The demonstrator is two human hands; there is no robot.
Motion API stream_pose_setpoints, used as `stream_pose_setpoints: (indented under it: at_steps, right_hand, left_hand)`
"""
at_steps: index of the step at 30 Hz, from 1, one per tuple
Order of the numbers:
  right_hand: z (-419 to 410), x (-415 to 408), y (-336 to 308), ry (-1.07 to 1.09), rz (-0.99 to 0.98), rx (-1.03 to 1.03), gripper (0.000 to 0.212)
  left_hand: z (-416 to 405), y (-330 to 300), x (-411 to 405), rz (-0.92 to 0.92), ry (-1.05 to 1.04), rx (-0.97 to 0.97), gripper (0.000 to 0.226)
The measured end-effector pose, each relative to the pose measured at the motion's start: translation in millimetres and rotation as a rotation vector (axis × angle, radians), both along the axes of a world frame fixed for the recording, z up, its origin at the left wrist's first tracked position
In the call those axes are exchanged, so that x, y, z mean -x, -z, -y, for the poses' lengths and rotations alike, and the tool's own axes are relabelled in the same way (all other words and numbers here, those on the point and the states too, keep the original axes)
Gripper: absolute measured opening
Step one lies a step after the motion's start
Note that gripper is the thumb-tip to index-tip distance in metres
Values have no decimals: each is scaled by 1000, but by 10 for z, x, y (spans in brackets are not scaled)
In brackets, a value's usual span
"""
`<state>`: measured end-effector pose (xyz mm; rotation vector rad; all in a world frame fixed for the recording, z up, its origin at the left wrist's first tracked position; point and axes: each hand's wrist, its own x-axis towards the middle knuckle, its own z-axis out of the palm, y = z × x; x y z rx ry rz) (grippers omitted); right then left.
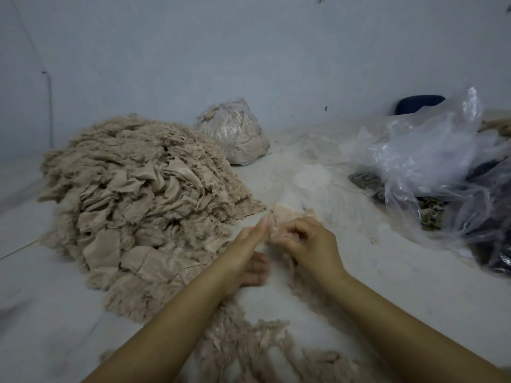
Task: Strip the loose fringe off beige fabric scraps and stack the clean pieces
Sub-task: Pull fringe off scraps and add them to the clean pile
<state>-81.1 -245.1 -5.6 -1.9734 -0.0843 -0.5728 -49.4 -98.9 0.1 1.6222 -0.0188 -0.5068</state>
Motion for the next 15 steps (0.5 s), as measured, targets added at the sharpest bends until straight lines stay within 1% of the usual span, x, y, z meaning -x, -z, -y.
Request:
stream_pose_setpoints:
  at_steps: [1, 2, 3, 5, 8, 10, 13, 15]
  right_hand:
    - [-46, 15, 9, -27, -14, 15, 17]
    - [-85, 30, 24, -78, -53, -9, 18]
    - [-114, 50, 35, -152, -108, -77, 19]
    - [-105, 74, 48, -253, -208, -250, 17]
    - [53, 50, 68, -180, -265, -489, 13]
    - [154, 39, 77, -162, -292, -598, 11]
    - [201, 25, 95, -167, -289, -596, 9]
    - [182, 8, 91, -179, -262, -563, 10]
  left_hand:
    - [14, -24, 18, -99, 46, 142, 46]
    - [21, -28, 29, -126, 70, 229, 36]
    - [20, -22, 30, -103, 56, 257, 27]
    - [7, -7, -3, -32, -82, 263, 14]
    - [-75, 17, -65, -6, -269, 318, 21]
    - [-116, 21, -81, -32, -307, 318, 25]
    - [-112, -14, -94, -105, -258, 292, 22]
    - [-106, -63, -73, -216, -135, 324, 31]
